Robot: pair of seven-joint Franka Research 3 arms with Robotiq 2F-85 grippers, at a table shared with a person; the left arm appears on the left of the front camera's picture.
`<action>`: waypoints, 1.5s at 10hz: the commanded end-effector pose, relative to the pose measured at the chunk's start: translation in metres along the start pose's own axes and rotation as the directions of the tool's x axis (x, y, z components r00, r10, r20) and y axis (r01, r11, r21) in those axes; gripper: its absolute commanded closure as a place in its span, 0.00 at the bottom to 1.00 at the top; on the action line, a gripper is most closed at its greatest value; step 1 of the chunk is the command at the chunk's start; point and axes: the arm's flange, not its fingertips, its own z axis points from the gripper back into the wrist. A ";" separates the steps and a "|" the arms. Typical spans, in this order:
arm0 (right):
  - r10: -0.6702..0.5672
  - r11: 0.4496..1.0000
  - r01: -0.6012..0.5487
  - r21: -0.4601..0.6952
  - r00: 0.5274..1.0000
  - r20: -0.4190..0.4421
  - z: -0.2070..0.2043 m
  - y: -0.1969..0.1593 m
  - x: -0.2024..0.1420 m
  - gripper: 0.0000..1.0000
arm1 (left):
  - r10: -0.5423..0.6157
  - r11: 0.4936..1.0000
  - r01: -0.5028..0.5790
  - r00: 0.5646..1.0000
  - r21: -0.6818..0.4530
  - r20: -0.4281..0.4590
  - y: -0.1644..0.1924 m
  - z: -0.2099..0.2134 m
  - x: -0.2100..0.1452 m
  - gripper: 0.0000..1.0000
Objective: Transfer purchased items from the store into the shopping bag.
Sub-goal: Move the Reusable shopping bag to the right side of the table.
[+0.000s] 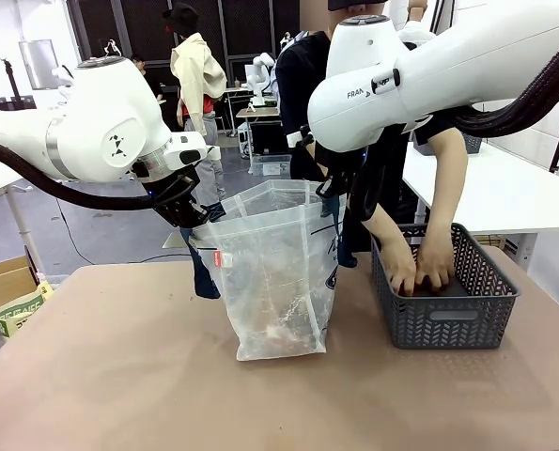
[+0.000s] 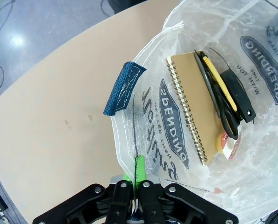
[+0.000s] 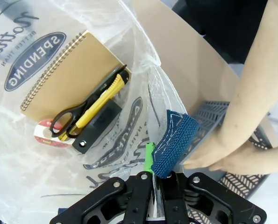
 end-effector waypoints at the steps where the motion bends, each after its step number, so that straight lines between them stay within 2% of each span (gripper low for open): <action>1: -0.005 1.000 0.005 0.000 1.000 -0.006 -0.002 -0.001 -0.002 1.00 | -0.006 1.000 0.006 1.000 0.012 0.000 0.002 0.001 0.000 1.00; 15: -0.005 1.000 0.005 0.000 1.000 -0.006 -0.002 -0.001 -0.002 1.00 | -0.006 1.000 0.006 1.000 0.012 0.000 0.002 0.001 0.000 1.00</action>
